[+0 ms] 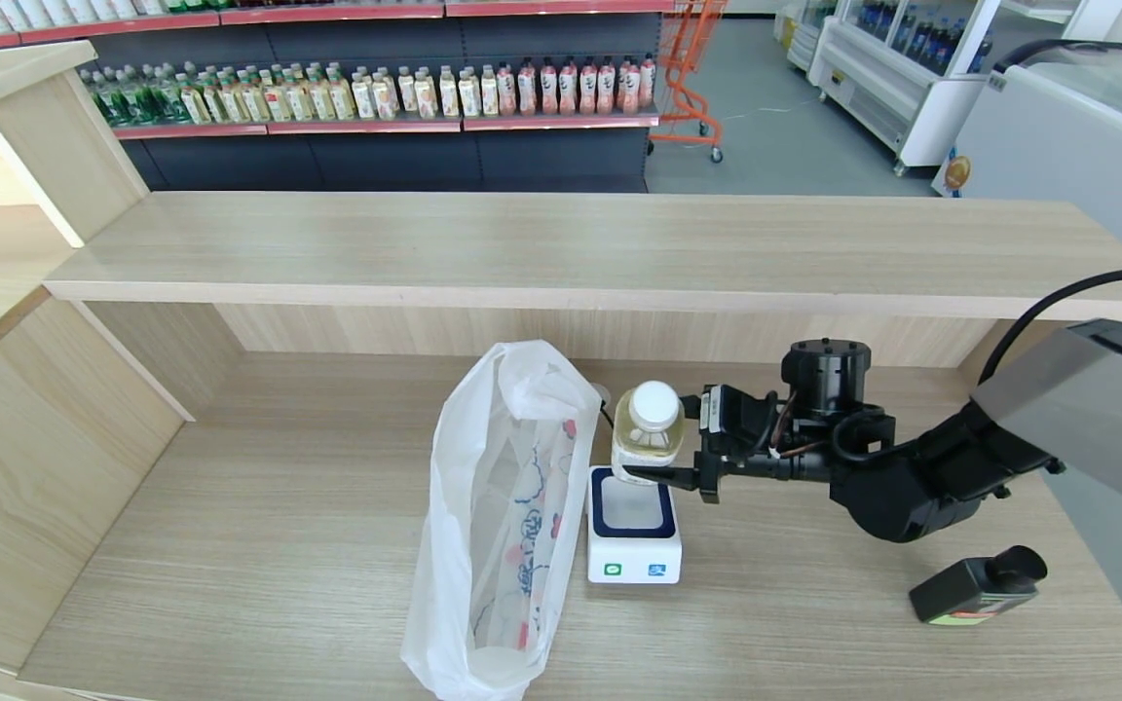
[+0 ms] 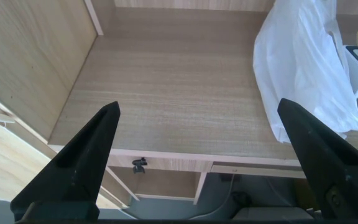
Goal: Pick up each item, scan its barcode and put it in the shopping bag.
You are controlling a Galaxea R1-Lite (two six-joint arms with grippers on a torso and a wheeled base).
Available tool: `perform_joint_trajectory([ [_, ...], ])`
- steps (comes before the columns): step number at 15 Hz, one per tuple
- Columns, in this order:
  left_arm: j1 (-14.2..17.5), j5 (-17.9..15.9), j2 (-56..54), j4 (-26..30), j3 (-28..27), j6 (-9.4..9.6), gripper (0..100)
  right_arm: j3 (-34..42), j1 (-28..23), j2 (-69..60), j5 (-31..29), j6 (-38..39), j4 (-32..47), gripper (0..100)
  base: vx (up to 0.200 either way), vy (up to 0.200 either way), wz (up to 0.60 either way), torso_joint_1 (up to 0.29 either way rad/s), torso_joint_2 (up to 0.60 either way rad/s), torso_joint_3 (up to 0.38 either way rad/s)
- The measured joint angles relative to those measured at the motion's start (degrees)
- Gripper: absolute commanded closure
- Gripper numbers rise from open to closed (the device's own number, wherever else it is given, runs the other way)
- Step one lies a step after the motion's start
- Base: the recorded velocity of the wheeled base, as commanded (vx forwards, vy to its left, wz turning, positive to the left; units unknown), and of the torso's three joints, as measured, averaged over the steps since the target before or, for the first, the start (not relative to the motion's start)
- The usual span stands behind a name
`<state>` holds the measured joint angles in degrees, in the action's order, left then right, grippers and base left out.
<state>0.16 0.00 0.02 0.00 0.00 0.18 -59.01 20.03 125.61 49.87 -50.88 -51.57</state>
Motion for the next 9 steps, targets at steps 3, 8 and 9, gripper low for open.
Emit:
perform_joint_trajectory([
  [3,0.00,0.00,0.00,0.00,0.00,0.00,0,0.26,0.00,-0.37,0.00,1.34,0.33,100,0.000,0.000,0.00,0.000,0.00,0.000],
  [8,0.00,0.00,0.00,0.00,0.00,0.00,0,3.50,-0.09,-3.58,-0.20,11.75,0.83,100,0.000,0.000,0.00,0.000,0.00,0.000],
  [9,0.00,0.00,0.00,0.00,0.00,-0.02,0,4.80,-0.13,-5.13,-0.15,15.91,0.74,100,0.000,0.000,0.00,0.000,0.00,0.000],
])
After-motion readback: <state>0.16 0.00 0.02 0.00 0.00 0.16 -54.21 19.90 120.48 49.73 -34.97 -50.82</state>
